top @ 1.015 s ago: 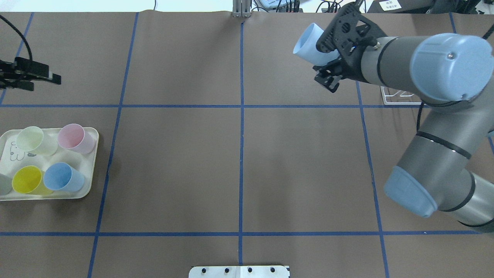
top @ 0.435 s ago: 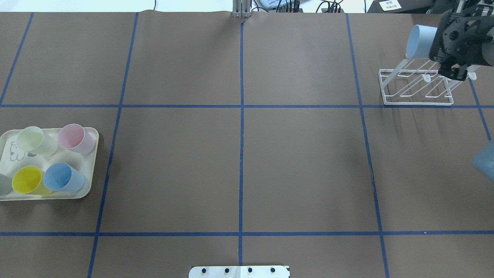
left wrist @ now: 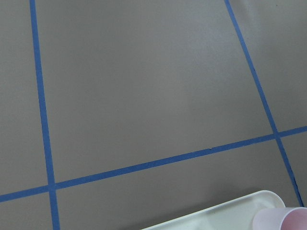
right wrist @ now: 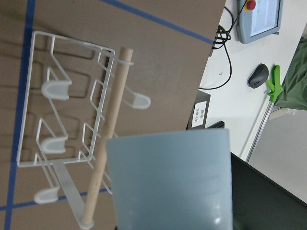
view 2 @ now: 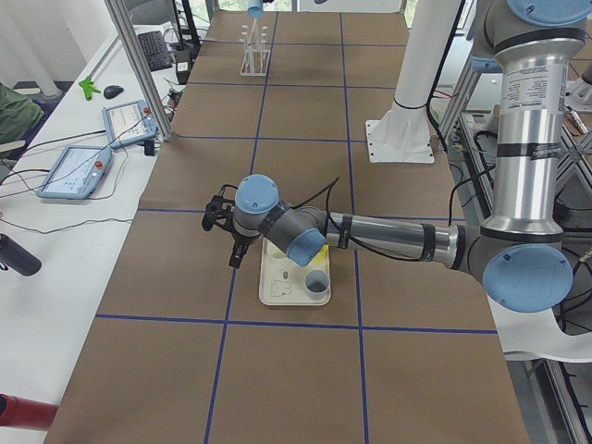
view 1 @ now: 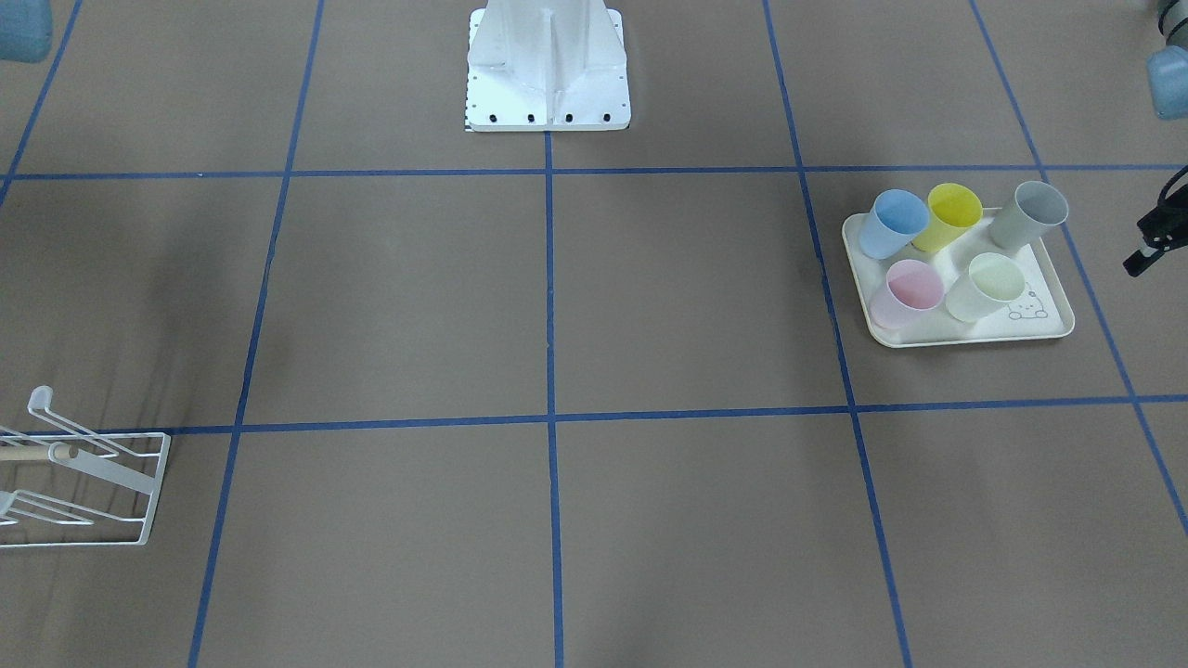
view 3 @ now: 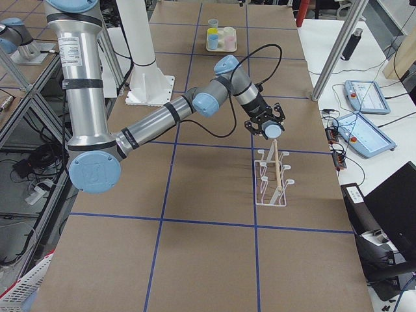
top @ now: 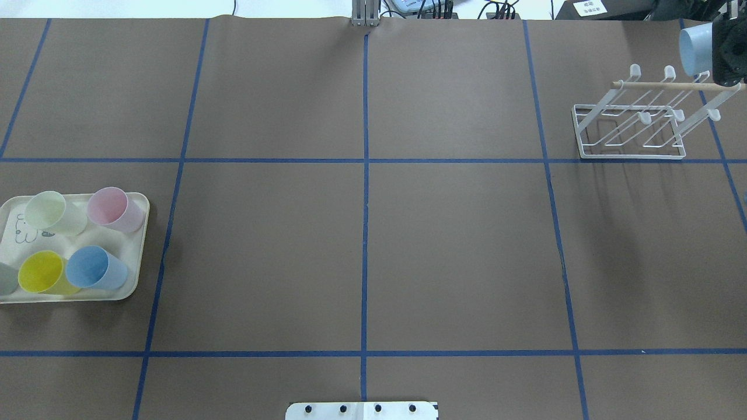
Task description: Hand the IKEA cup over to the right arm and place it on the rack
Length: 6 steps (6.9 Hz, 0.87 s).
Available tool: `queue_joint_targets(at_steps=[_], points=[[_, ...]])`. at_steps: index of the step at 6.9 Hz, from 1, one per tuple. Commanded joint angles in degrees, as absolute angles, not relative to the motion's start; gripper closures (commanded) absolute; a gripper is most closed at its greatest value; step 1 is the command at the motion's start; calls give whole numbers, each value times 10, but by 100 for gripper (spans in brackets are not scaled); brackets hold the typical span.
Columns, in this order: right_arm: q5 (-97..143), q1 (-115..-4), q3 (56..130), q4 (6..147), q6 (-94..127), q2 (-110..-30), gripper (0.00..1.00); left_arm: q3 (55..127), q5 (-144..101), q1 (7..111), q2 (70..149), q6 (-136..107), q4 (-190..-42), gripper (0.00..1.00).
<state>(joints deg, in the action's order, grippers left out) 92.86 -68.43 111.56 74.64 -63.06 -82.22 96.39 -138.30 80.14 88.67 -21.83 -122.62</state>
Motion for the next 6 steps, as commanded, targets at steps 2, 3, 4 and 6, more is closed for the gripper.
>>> queue_joint_targets(at_steps=[2, 3, 4, 6], points=[[925, -726, 1004, 740, -771, -759, 66, 967, -1383, 802, 882, -223, -1230, 0], [927, -737, 952, 685, -790, -753, 66, 968, -1383, 802, 882, -223, -1231, 0], [932, -745, 888, 618, -794, -745, 66, 968, -1383, 802, 882, -224, -1231, 0], [932, -744, 845, 581, -795, -737, 65, 969, -1383, 802, 879, -224, -1232, 0]])
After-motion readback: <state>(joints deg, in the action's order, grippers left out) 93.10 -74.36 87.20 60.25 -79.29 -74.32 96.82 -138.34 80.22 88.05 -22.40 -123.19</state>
